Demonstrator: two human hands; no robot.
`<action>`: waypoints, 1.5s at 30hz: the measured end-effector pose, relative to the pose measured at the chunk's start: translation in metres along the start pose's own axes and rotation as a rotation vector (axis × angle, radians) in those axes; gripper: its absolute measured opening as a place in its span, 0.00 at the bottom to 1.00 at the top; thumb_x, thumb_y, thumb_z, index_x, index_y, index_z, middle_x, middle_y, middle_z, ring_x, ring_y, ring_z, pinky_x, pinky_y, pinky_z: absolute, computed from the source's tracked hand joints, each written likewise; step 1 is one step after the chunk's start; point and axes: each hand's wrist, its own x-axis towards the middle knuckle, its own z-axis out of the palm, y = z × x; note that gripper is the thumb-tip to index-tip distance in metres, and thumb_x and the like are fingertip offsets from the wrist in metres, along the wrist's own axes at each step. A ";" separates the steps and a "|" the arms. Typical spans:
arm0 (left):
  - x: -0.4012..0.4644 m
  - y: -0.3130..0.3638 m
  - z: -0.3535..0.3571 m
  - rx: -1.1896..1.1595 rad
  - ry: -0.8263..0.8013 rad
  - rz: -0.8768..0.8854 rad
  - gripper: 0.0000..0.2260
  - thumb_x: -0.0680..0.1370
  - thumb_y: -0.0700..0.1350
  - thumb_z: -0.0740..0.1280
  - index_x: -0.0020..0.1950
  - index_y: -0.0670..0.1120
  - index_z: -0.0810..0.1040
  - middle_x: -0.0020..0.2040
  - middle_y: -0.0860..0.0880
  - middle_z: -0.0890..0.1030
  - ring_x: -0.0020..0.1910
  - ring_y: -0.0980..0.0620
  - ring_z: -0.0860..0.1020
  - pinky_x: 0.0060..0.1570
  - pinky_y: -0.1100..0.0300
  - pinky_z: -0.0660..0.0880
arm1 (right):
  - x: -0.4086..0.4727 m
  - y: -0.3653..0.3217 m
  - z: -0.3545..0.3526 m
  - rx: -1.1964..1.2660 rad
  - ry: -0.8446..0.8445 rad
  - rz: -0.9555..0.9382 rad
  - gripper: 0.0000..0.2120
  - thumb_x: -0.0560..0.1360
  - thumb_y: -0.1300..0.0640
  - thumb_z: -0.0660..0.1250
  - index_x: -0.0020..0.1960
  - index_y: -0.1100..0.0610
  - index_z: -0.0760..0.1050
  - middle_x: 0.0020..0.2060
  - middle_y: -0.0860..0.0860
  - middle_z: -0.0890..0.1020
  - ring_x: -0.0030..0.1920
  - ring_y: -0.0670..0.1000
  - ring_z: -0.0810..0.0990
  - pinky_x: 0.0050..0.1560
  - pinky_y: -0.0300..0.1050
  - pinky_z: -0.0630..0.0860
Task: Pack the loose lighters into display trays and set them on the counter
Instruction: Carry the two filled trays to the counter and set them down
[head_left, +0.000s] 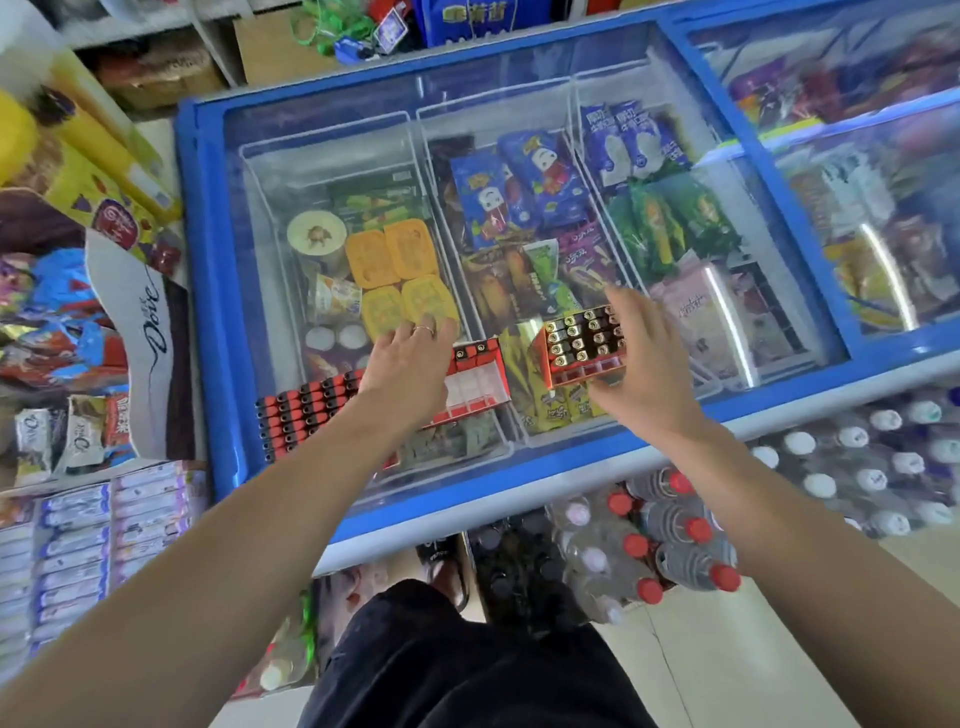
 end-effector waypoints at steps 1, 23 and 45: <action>0.003 0.001 -0.001 0.009 -0.022 0.006 0.25 0.76 0.35 0.65 0.72 0.44 0.64 0.65 0.41 0.74 0.64 0.40 0.74 0.61 0.47 0.72 | 0.004 0.008 -0.002 -0.053 -0.054 0.007 0.49 0.67 0.54 0.78 0.81 0.52 0.55 0.77 0.55 0.65 0.77 0.59 0.63 0.78 0.58 0.59; 0.010 0.016 0.006 -0.095 -0.024 -0.086 0.24 0.77 0.40 0.66 0.73 0.47 0.66 0.60 0.45 0.77 0.57 0.42 0.78 0.44 0.48 0.75 | 0.019 0.074 0.007 0.021 -0.231 0.012 0.45 0.65 0.57 0.82 0.74 0.58 0.61 0.67 0.55 0.70 0.61 0.56 0.76 0.59 0.51 0.75; 0.009 0.025 0.035 -0.739 0.071 -0.527 0.16 0.79 0.35 0.62 0.66 0.45 0.71 0.55 0.40 0.78 0.41 0.47 0.76 0.30 0.60 0.67 | -0.013 0.079 0.034 0.396 -0.158 0.202 0.39 0.62 0.56 0.83 0.67 0.53 0.67 0.59 0.47 0.77 0.59 0.49 0.78 0.60 0.52 0.78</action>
